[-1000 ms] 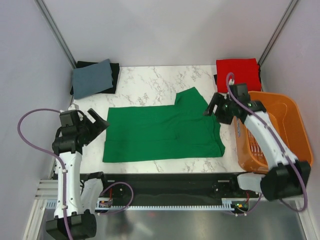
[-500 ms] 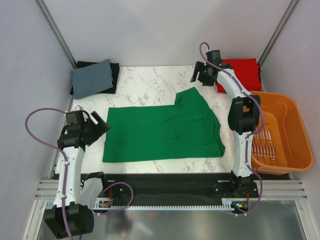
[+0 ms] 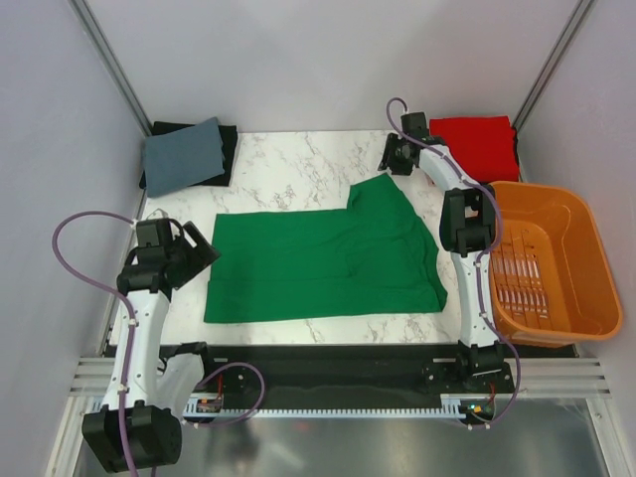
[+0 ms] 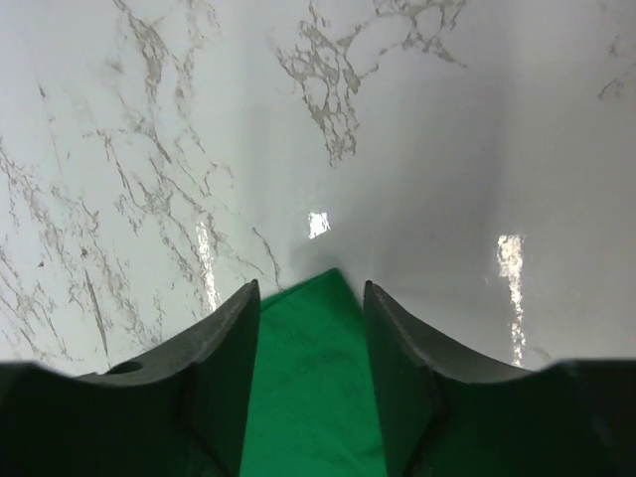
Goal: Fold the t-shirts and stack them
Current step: Fold the tshirt
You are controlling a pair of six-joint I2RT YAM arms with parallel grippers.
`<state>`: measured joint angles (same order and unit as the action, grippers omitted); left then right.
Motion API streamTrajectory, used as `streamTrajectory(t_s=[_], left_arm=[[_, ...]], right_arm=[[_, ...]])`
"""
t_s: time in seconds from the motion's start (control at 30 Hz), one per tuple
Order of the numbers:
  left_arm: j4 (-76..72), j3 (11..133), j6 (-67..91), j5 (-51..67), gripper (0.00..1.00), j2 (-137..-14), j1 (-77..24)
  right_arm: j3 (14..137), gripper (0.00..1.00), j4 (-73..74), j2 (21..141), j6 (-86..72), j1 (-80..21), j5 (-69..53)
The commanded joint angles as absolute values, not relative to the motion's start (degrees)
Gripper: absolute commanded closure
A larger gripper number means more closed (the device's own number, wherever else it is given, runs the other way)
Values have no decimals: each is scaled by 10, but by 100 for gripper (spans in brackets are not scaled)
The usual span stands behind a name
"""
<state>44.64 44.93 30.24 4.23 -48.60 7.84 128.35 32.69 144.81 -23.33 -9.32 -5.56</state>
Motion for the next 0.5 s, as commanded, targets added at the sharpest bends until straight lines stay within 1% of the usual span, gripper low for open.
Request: streamTrajectory(t_s=[0.0,0.07,0.17,0.23,0.27,0.33,0.37,0.43,0.47], left_arm=[[429,451,299,11,17,-500,76],[418,454,303,2,17,-525,76],[396,469,311,-14,17,-575,76],[380,493,316,-18,17,-605,76],[370,501,316,-20,17,-618,76],[345,538,314,-33,16,-673,76],[337,553,314,-37,15,-699,76],[319,603,304,-44,16,-778,77],[316,623,301,-49,16,-805,77]], right_arm=[[1259,49,293,1457,-245,-94,-76],[1238,53,289,1451,-249,-94,-81],[1198,53,276,1429,-252,-95,-84],[1175,56,268,1413,-248,-94,-82],[1172,64,268,1411,-246,-94,-81],[1172,72,269,1410,-243,-94,-82],[1172,81,268,1409,-242,-94,-82],[1171,91,269,1411,-241,-94,-84],[1171,98,270,1411,-242,-94,-86]])
